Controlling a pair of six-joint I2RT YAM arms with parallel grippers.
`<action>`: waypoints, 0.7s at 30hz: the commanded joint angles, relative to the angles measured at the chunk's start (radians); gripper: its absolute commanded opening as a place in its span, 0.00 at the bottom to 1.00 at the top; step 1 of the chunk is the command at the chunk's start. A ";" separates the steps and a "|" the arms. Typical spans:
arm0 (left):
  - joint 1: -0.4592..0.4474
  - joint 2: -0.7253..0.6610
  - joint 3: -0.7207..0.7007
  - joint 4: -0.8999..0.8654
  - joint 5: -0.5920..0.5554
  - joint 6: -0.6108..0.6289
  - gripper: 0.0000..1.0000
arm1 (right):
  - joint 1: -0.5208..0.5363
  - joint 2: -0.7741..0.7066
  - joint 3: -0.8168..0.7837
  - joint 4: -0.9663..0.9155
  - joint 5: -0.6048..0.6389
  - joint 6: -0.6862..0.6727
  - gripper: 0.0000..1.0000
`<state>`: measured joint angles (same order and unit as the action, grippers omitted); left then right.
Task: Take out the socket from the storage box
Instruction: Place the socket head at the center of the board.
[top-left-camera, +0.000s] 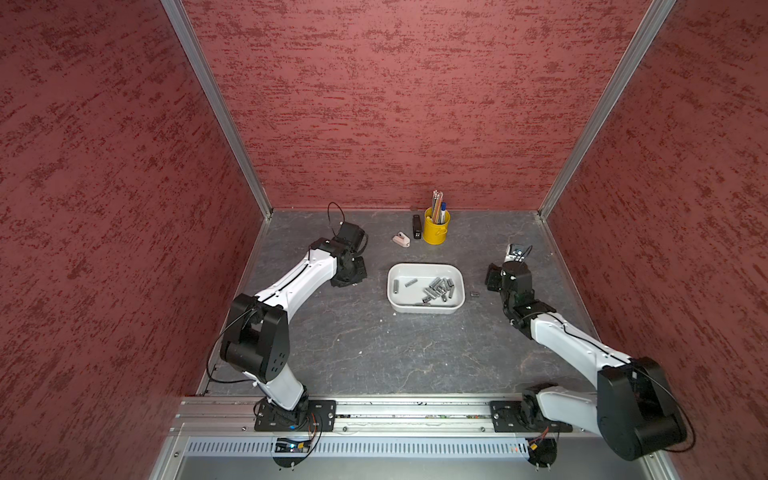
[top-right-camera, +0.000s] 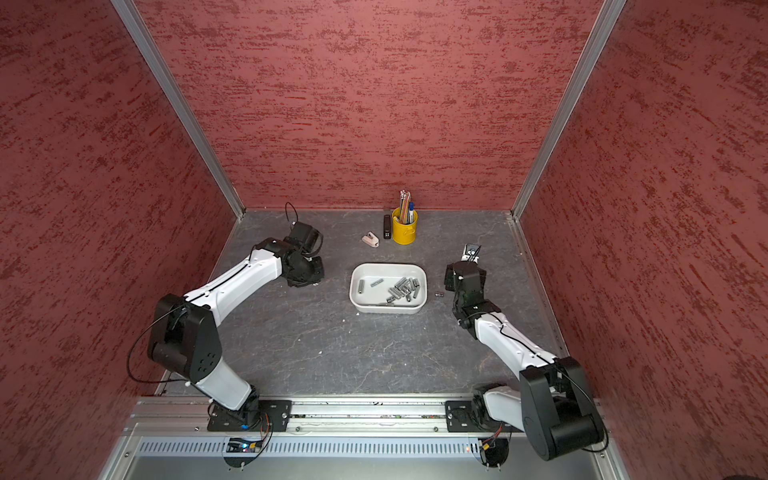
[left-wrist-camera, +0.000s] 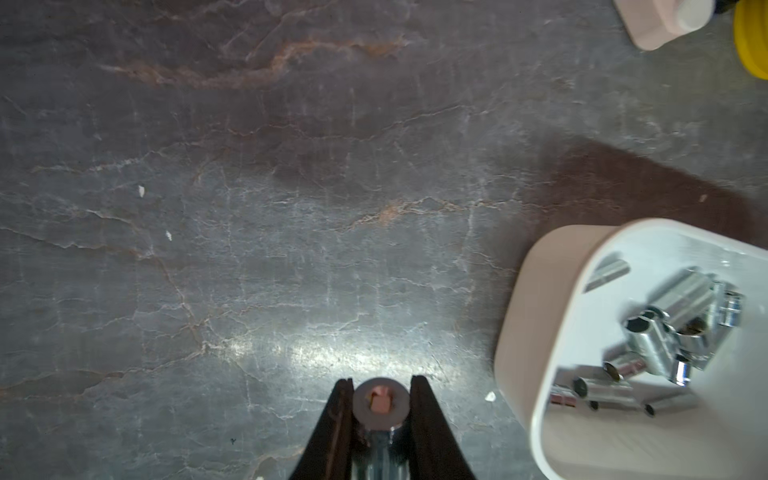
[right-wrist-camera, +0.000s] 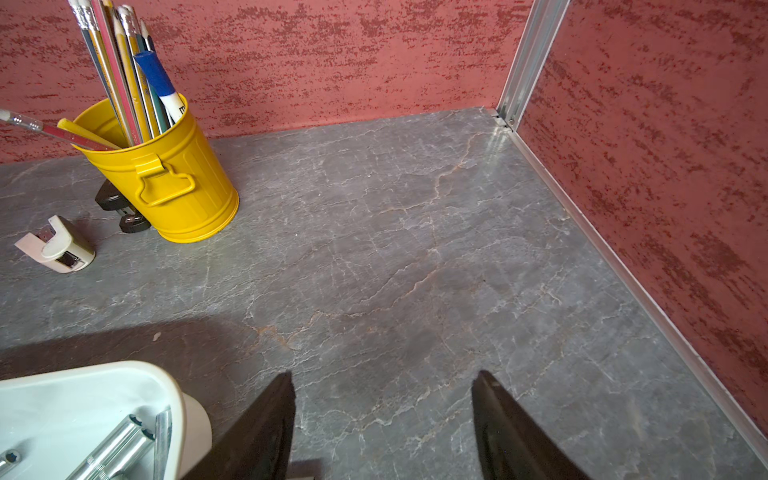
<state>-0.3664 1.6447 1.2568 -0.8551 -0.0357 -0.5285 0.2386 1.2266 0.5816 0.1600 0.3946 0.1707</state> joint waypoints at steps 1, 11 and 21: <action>0.001 0.001 -0.064 0.116 0.045 0.004 0.13 | -0.005 -0.009 0.023 0.007 -0.008 -0.007 0.70; 0.000 0.154 -0.091 0.249 0.082 -0.022 0.11 | -0.004 -0.009 0.023 0.007 -0.008 -0.008 0.70; -0.024 0.248 -0.076 0.294 0.079 -0.045 0.13 | -0.006 -0.008 0.023 0.005 -0.008 -0.008 0.71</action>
<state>-0.3790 1.8595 1.1679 -0.5964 0.0433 -0.5606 0.2386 1.2266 0.5816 0.1600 0.3943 0.1707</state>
